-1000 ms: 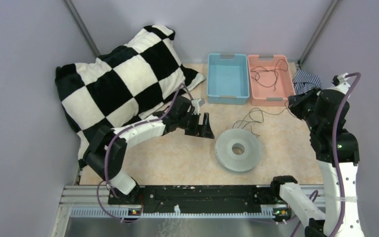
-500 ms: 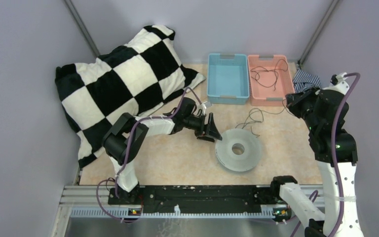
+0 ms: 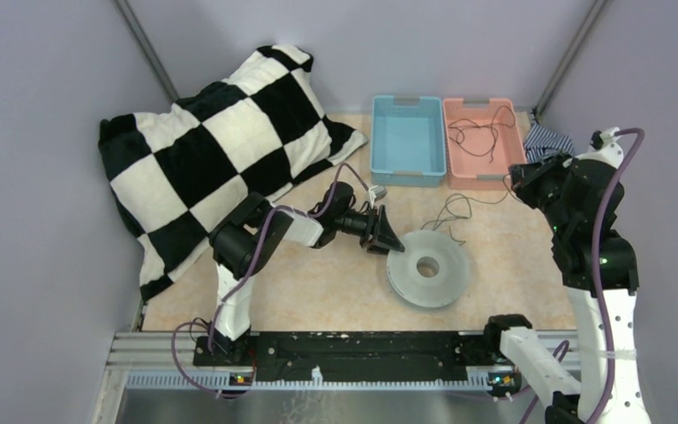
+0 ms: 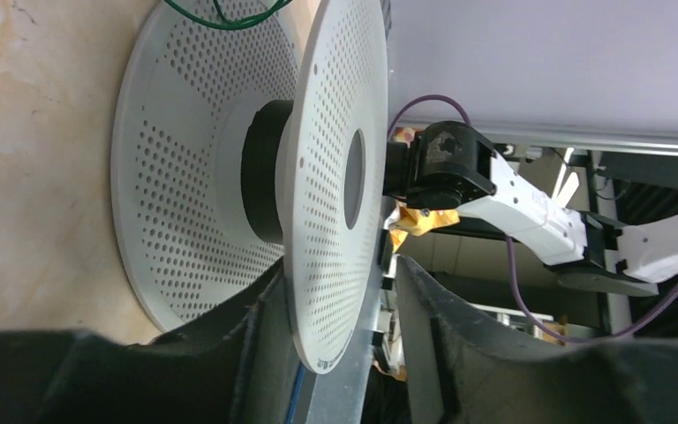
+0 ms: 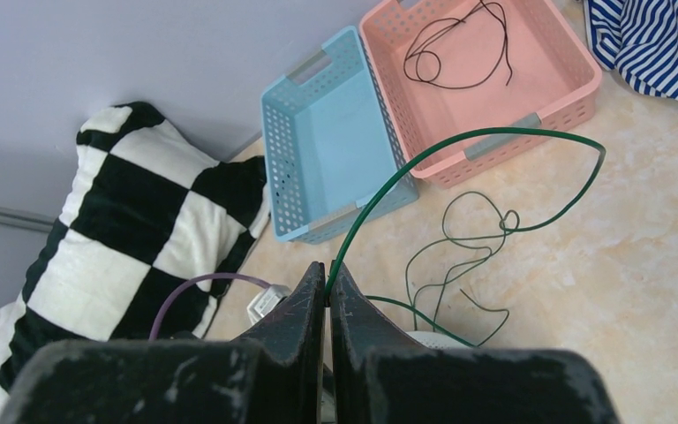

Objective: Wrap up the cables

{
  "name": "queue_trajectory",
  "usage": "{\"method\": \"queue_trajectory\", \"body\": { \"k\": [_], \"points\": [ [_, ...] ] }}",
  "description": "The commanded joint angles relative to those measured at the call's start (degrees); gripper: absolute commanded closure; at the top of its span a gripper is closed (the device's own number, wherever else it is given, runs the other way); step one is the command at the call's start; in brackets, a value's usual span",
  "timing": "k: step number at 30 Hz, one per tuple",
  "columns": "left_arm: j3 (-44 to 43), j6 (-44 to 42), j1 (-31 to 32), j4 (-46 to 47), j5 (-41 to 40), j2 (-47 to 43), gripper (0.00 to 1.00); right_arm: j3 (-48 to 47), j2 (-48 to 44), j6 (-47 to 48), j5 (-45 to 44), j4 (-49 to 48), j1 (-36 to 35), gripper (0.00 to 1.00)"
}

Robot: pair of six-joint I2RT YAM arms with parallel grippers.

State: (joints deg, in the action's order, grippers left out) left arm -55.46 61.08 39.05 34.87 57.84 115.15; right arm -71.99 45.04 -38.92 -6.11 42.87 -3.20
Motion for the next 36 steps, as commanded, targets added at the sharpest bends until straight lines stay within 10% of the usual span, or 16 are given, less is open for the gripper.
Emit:
{"method": "queue_trajectory", "body": {
  "k": [1, 8, 12, 17, 21, 27, 36],
  "points": [
    [-2.0, 9.3, 0.3, 16.2, 5.5, 4.7, 0.53, -1.7, 0.2, 1.4, 0.1, -0.4, 0.3, 1.00],
    [-4.2, 12.9, 0.5, 19.9, 6.5, 7.2, 1.00, -2.2, -0.7, 1.9, -0.9, 0.4, 0.3, 1.00],
    [-6.7, 8.4, -0.8, 12.4, 6.5, 1.1, 1.00, -1.5, -0.6, 1.6, 0.0, -0.3, 0.3, 1.00],
    [-25.2, -28.1, -2.0, -44.9, -9.7, -12.3, 1.00, 0.3, -0.7, 1.9, 1.3, -1.0, 0.3, 1.00],
    [-38.4, -41.0, -2.1, -68.5, -24.3, -15.2, 1.00, 3.8, 0.3, 1.7, 6.5, -2.9, 0.3, 1.00],
    [-43.4, -49.2, -1.7, -81.3, -39.1, -18.7, 1.00, 7.5, 1.4, 2.0, 15.5, -6.9, 0.3, 1.00],
    [-30.8, -50.1, 9.7, -74.6, -72.5, -26.2, 1.00, 9.3, 1.6, 1.9, 18.7, -8.7, 0.3, 1.00]
  ]
}}
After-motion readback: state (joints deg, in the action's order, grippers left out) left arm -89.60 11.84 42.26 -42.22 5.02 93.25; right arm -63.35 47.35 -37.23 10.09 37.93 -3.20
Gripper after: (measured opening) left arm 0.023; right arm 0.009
